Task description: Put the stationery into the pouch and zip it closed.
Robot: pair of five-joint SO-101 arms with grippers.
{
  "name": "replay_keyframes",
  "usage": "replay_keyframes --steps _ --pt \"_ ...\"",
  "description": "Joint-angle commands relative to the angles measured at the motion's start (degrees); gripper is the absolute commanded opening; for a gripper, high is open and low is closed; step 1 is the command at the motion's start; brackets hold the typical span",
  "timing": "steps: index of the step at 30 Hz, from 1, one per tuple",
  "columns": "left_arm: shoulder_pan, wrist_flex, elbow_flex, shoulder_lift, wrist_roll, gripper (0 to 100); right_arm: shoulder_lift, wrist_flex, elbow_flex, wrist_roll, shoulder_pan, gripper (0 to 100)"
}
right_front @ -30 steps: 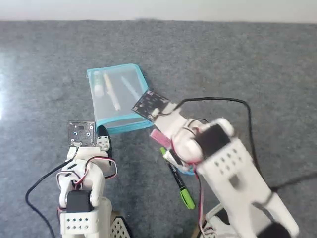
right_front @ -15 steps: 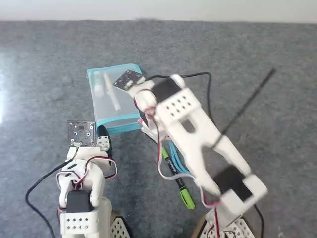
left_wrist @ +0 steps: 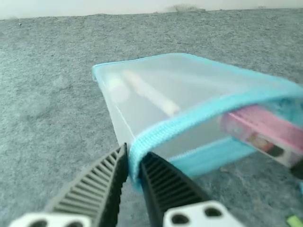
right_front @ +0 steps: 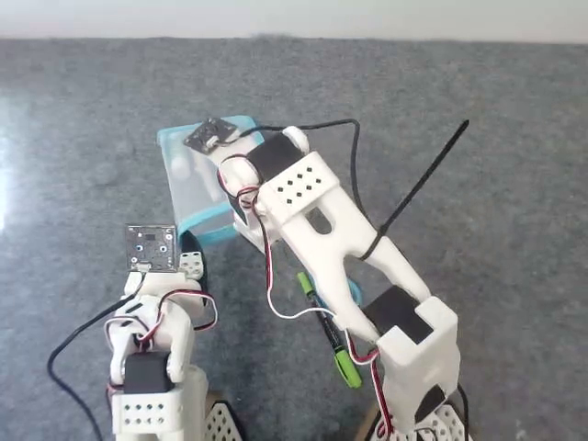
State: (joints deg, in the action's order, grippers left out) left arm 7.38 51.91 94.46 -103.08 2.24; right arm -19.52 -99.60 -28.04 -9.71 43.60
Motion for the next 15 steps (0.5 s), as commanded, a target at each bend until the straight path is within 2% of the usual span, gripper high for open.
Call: replay_keyframes --steps 1,9,15 --pt "-2.37 -1.05 -1.89 -0.09 -1.93 1 0.66 4.53 -4.04 1.05 0.13 1.1" --pt "-2.81 -1.23 -1.36 -0.09 -2.37 1 1.01 11.56 -4.04 0.70 0.40 1.2" --pt "-2.81 -1.49 -1.36 -0.09 -2.37 1 1.01 3.21 -8.35 -4.57 0.04 0.9"
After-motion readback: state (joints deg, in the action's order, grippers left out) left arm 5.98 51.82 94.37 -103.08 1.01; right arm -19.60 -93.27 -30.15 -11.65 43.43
